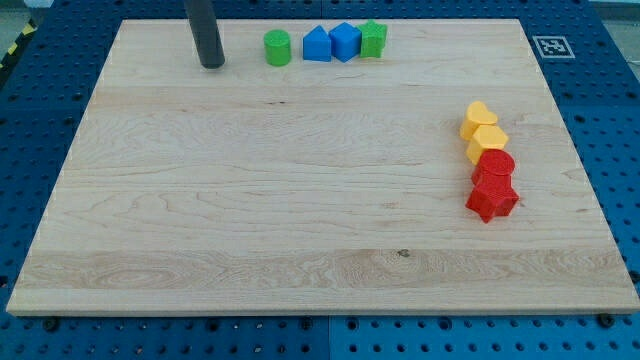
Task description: Push green circle closer to the blue cube
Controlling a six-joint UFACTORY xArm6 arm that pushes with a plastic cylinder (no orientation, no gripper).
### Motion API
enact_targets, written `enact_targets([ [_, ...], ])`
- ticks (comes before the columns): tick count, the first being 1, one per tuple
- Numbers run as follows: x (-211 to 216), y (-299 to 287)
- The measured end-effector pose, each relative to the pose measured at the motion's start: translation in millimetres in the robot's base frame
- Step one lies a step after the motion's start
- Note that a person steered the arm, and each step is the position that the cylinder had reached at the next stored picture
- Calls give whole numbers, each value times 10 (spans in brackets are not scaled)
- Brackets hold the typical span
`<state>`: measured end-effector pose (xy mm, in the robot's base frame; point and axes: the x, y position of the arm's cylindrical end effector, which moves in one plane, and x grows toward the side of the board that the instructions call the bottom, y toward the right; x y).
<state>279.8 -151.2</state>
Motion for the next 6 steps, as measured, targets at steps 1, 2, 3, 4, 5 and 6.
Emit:
enact_targets([
  [1, -17, 165],
  [2, -17, 326],
  [3, -17, 498],
  [4, -17, 654],
  [5, -17, 759],
  [6, -17, 759],
])
